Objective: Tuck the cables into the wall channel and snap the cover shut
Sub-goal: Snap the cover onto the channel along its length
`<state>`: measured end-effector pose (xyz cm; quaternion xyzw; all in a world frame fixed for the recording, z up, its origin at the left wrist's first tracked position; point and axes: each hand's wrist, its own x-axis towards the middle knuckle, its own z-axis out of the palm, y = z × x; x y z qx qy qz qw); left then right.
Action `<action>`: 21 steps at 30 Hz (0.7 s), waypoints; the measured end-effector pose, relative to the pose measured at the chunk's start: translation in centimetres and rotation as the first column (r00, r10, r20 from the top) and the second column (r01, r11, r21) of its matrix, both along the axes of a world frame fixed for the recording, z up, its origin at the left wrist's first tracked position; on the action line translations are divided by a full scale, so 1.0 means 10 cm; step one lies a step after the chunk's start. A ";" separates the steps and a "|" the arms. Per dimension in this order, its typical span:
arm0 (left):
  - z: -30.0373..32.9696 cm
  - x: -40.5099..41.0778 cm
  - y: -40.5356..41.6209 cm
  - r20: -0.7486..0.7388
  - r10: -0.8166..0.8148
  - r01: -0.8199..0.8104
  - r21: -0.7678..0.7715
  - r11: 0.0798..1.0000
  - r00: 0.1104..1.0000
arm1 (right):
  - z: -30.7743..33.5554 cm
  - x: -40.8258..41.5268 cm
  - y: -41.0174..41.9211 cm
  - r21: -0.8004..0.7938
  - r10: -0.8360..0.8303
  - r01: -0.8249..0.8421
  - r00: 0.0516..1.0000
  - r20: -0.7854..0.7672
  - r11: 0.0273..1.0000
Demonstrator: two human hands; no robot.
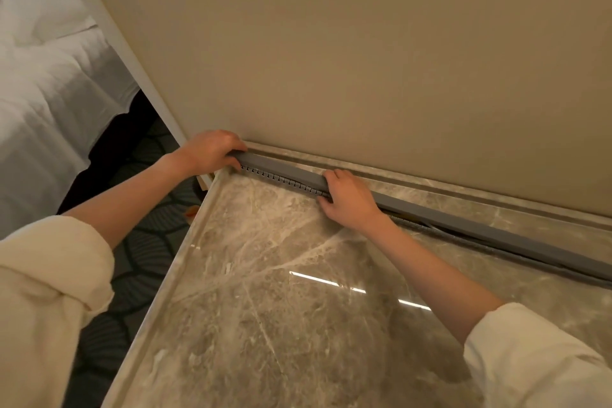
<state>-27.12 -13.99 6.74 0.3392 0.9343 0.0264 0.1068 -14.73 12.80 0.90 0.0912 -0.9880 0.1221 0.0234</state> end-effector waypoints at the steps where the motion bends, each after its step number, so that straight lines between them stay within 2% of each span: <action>1: -0.02 0.01 0.00 0.009 -0.001 0.001 0.008 1.000 1.000 | 0.00 -0.05 -0.08 0.007 0.017 -0.017 1.000 0.009 1.000; 5: -0.06 -0.01 0.00 0.042 -0.009 0.008 0.014 1.000 0.999 | 0.04 -0.29 -0.42 -0.028 0.082 -0.081 0.996 0.031 0.996; 10: -0.03 -0.08 0.04 0.066 -0.039 0.043 -0.057 0.997 0.997 | 0.10 -0.59 -0.73 -0.114 0.112 -0.098 0.986 0.124 0.989; 13: -0.03 -0.10 0.05 0.067 -0.051 0.055 -0.060 0.997 0.996 | 0.07 -0.64 -0.78 -0.149 0.110 -0.095 0.990 0.094 0.984; 15: -0.05 -0.08 0.04 0.047 -0.056 0.058 -0.042 0.997 0.997 | 0.02 -0.62 -0.78 -0.121 0.104 -0.098 0.994 0.036 0.988; 18: -0.10 -0.04 0.00 0.000 -0.067 0.067 0.013 0.998 0.998 | -0.07 -0.59 -0.79 0.030 0.140 -0.138 0.987 -0.081 0.990; 21: -0.17 0.03 -0.05 -0.065 -0.081 0.085 0.056 0.995 0.995 | -0.11 -0.56 -0.78 0.129 0.188 -0.171 0.973 -0.133 0.977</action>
